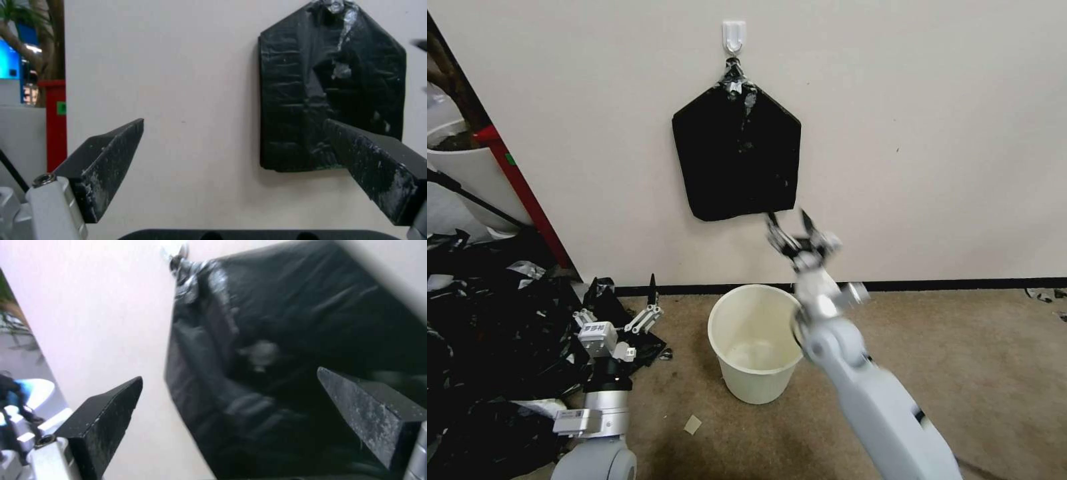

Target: Place a trash bag onto the trash bin.

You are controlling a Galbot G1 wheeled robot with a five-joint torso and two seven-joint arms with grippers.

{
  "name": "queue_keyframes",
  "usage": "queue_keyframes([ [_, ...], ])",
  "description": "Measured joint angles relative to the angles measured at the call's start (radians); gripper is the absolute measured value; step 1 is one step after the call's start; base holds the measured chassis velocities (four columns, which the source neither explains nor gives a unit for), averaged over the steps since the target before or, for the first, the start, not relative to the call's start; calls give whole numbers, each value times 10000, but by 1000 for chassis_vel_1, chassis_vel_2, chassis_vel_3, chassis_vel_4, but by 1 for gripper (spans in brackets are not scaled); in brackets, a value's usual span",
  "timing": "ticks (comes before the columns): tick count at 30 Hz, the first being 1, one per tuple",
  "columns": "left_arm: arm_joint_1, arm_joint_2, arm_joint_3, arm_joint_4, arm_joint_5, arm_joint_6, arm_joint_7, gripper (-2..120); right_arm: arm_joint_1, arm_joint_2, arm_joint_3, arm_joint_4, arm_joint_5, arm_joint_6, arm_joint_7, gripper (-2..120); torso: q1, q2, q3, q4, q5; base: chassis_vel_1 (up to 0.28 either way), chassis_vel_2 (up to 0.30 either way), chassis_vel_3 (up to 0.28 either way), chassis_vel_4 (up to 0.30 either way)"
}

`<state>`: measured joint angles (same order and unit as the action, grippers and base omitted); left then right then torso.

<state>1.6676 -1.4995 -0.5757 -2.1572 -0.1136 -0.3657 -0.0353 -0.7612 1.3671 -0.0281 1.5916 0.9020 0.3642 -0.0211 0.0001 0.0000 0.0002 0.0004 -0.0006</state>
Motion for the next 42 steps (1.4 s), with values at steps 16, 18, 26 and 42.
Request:
queue_keyframes([
  [16,-167,-89,-223,565,258,-264,-119,100,4540,1663,-353,-3171,2979,-436,-878,100,0,0,-1,-4,5,0,0,0,0],
  [18,-174,-83,-241,586,258,-275,-132,100,4590,1681,-396,-3260,2905,-474,-914,100,0,0,-1,-4,4,0,0,0,0],
  [26,-277,37,-405,813,245,-389,-395,100,4705,1898,-396,-3944,2292,-580,-1308,100,0,0,-1,-4,5,0,0,0,0],
  [42,-535,74,-326,1367,301,-596,-406,100,5344,2116,-134,-4939,1917,-373,-2157,92,-1,0,-2,-4,6,0,0,0,0],
])
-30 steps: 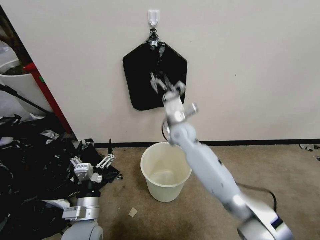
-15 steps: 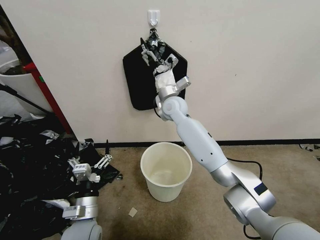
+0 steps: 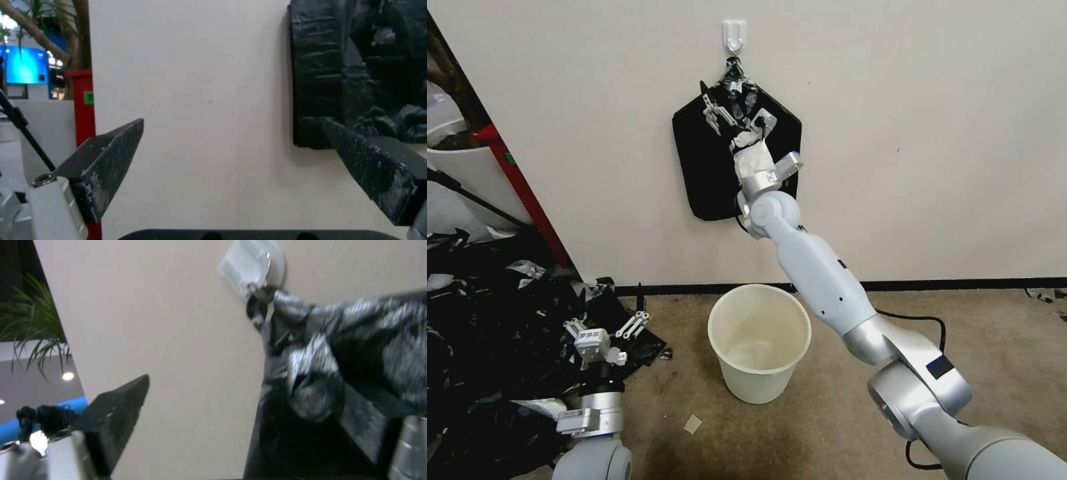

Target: Place a trash bag onto the trash bin.

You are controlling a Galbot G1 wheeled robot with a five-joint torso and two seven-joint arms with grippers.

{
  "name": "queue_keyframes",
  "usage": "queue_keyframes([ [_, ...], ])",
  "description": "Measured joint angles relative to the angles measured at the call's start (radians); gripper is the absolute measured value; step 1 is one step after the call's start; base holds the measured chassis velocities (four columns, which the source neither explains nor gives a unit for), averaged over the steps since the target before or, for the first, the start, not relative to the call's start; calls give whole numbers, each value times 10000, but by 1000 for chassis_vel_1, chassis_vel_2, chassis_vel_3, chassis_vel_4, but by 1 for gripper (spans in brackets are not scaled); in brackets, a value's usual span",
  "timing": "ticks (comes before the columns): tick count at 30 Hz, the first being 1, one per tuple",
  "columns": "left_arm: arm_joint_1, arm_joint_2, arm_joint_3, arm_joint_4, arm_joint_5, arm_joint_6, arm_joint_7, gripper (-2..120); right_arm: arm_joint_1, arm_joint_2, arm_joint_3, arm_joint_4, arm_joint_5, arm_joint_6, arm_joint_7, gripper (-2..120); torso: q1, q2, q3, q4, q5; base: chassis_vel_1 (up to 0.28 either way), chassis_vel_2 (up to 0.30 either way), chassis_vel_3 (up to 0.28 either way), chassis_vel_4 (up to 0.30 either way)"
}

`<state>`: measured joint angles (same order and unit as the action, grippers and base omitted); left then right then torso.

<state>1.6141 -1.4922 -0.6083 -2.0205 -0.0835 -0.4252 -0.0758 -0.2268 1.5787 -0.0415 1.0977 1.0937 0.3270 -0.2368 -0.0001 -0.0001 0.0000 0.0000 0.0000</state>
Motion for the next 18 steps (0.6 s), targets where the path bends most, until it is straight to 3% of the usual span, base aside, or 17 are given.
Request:
queue_keyframes([
  [9,-42,34,10,43,84,-1,0,100,147,30,169,-133,182,33,-163,65,0,0,0,0,0,0,0,0,0],
  [12,-42,12,34,56,180,-8,-6,100,170,67,236,-203,193,35,-203,47,0,1,0,0,1,0,0,0,0],
  [18,-25,-18,40,106,260,-54,-14,100,150,64,275,-225,193,41,-221,28,0,1,-1,0,0,0,0,0,0],
])
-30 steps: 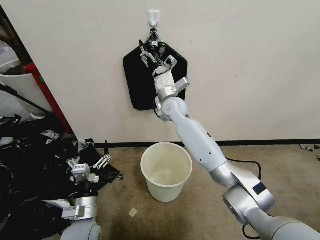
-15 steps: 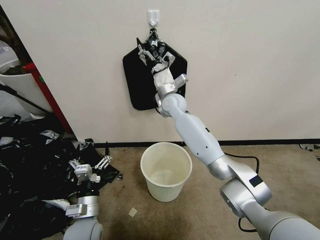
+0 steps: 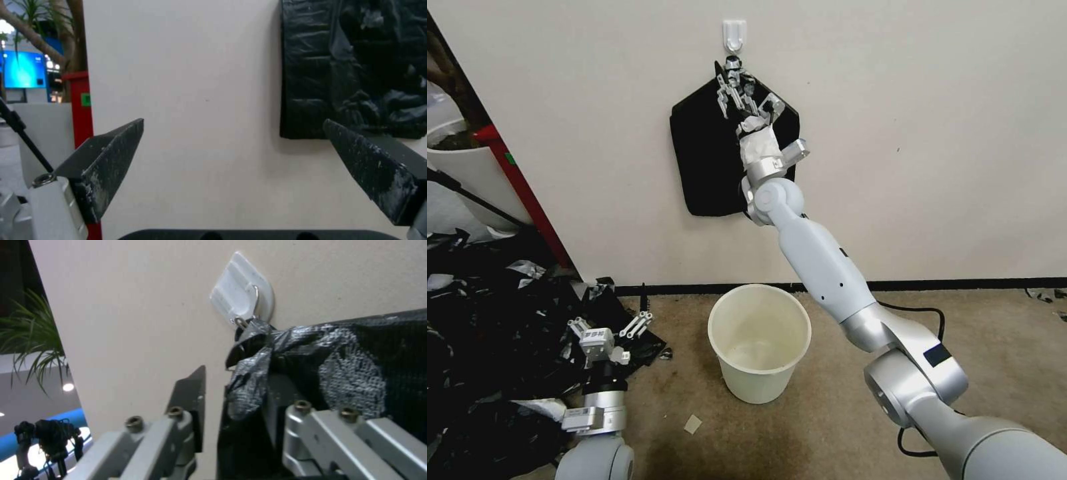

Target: Place a trash bag onto the trash bin.

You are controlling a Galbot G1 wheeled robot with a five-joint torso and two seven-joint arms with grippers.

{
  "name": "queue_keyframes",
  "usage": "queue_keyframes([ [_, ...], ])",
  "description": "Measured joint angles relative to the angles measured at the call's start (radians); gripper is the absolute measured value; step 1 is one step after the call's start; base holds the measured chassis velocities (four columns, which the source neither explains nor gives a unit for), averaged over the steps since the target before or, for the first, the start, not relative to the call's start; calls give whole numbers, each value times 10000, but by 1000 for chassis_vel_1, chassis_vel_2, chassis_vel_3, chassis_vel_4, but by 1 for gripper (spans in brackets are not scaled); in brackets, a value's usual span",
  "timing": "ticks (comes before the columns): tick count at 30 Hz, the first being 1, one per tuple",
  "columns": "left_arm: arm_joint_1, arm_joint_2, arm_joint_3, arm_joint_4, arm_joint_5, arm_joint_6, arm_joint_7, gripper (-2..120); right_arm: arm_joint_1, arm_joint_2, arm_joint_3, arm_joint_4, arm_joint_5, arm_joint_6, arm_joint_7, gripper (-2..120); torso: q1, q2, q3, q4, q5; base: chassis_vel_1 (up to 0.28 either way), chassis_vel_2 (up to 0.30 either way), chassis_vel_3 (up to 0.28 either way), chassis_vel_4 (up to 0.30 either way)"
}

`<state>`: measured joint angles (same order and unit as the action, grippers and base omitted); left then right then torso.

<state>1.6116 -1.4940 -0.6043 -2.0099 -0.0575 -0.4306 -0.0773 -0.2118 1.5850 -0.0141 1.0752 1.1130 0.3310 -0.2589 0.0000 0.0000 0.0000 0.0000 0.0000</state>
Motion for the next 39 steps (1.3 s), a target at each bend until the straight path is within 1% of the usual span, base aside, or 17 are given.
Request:
queue_keyframes([
  [2,11,-31,31,39,38,-36,-2,100,-75,-32,3,1,-9,2,-6,18,0,0,1,0,0,0,0,0,0],
  [3,11,-31,31,39,38,-36,-2,100,-75,-32,3,1,-9,2,-6,18,0,0,1,0,0,0,0,0,0],
  [4,11,-45,43,63,57,-58,-3,100,-115,-48,5,5,-17,4,-7,13,0,0,0,0,0,0,0,0,0],
  [5,9,-55,51,85,71,-75,-4,100,-158,-68,5,9,-35,5,-8,11,0,0,1,0,0,0,0,0,0],
  [14,-9,-109,102,174,184,-136,-8,100,-224,-114,60,-32,-87,25,-94,10,0,1,1,0,0,0,0,0,0],
  [18,-16,-126,104,206,220,-147,-9,100,-183,-104,94,-84,-88,50,-321,9,0,1,0,0,1,0,0,0,0],
  [20,-13,-133,102,214,235,-155,-9,100,-173,-90,115,-143,-89,106,-535,1,0,0,1,0,0,0,0,0,0],
  [22,-7,-135,99,215,240,-161,-9,100,-174,-91,125,-164,-90,126,-653,0,0,1,1,0,0,0,0,0,0],
  [31,65,-197,88,216,314,-198,-9,100,-435,-156,230,-210,-23,269,-1503,0,0,1,0,1,0,0,0,0,0],
  [39,135,-231,81,204,356,-249,-9,100,-888,-282,331,104,-20,344,-1565,0,0,1,0,1,1,0,0,0,0],
])
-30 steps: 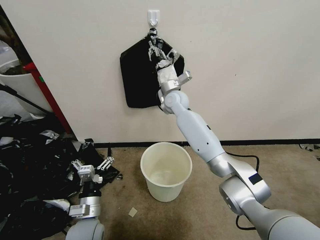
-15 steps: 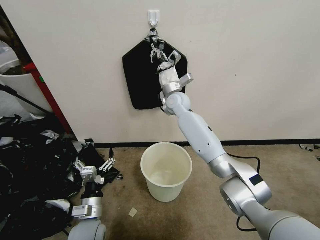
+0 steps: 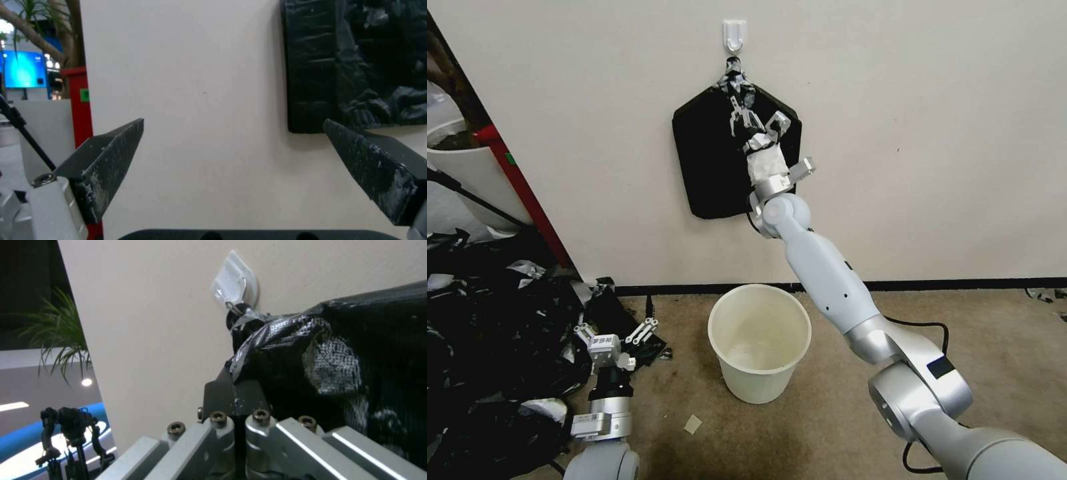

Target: Place a trash bag onto the trash bin.

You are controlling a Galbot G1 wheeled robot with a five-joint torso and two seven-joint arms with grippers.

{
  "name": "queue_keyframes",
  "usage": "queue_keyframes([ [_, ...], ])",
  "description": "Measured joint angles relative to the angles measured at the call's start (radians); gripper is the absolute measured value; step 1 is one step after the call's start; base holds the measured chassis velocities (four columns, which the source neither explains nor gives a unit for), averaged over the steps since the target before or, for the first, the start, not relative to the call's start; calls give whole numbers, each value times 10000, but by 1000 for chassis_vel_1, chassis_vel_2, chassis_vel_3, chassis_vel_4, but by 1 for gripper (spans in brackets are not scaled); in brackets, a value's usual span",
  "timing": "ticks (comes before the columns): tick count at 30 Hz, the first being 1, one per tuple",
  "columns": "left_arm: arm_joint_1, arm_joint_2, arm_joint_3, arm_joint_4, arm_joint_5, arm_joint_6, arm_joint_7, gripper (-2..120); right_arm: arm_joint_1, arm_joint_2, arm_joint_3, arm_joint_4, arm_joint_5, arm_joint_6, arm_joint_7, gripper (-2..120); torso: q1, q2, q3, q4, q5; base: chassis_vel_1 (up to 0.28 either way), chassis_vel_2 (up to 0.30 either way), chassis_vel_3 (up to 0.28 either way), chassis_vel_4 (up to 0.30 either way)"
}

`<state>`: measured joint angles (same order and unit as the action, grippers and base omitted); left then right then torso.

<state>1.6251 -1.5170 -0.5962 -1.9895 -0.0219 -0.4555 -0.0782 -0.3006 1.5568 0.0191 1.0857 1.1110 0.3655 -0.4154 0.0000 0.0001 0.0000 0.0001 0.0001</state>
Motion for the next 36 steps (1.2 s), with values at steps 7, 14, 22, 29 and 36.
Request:
queue_keyframes([
  [7,53,-21,-14,2,41,-87,0,100,-564,-183,174,686,313,41,-428,0,0,0,0,-1,0,0,0,0,0],
  [14,85,-33,-24,3,74,-133,0,100,-1269,-368,317,1495,592,34,-1191,0,0,0,-1,-1,0,0,0,0,0],
  [22,127,28,-41,3,79,-164,0,100,-2509,-652,453,2529,775,-65,-2225,0,0,0,-1,-1,0,0,0,0,0],
  [29,115,106,-70,39,77,-167,-7,100,-3241,-869,583,3213,1049,-214,-2820,0,0,0,-1,-1,-1,0,0,0,0],
  [36,27,160,-63,196,80,-167,-8,100,-4024,-1009,733,4101,1273,-519,-3706,0,0,0,-1,-1,-2,0,0,0,0],
])
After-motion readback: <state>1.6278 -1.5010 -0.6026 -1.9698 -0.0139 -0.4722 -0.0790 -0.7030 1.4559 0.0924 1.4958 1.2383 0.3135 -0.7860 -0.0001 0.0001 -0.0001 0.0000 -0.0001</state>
